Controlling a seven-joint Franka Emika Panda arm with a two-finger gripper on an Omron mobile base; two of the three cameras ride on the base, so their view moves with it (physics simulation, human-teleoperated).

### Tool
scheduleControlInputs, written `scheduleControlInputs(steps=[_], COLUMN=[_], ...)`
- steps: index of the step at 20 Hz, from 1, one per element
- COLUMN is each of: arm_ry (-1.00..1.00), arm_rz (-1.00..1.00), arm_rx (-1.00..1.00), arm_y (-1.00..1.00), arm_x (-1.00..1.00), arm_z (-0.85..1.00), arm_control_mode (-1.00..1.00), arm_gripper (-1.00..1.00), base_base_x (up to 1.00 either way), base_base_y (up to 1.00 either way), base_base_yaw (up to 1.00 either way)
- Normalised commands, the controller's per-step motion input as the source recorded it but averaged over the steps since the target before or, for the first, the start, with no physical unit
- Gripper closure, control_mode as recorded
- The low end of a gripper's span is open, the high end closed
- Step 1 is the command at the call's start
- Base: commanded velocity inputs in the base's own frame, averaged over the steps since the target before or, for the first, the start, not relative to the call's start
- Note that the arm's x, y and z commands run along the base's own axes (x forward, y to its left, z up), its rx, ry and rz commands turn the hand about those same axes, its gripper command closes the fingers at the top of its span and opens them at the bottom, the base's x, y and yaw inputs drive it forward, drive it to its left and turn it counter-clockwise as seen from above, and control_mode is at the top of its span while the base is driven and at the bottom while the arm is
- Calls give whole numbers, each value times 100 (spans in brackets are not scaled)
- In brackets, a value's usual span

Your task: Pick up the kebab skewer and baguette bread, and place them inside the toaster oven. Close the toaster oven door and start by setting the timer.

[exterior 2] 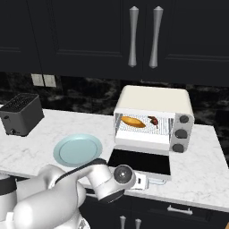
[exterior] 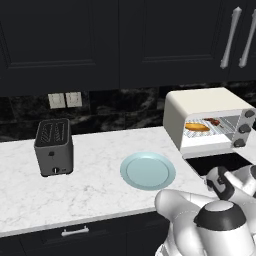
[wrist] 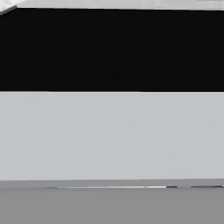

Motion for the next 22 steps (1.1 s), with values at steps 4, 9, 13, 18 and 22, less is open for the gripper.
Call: scheduleControlInputs(steps=[4, 9, 13, 18, 22], arm_ry=[-10, -3, -3, -4, -5], arm_rz=[-4, -2, -2, -2, -2], arm_rx=[0, 0, 0, 0, 0], arm_y=[11, 4, 4, 13, 22], arm_x=[46, 49, 50, 46, 63], arm_z=[22, 39, 45, 41, 30], arm_control_mode=[-100, -100, -100, -100, -100], arm_gripper=[-100, -100, -100, -100, -100], base_base_x=[0, 0, 0, 0, 0], base_base_y=[0, 0, 0, 0, 0], base_base_yaw=[0, 0, 0, 0, 0])
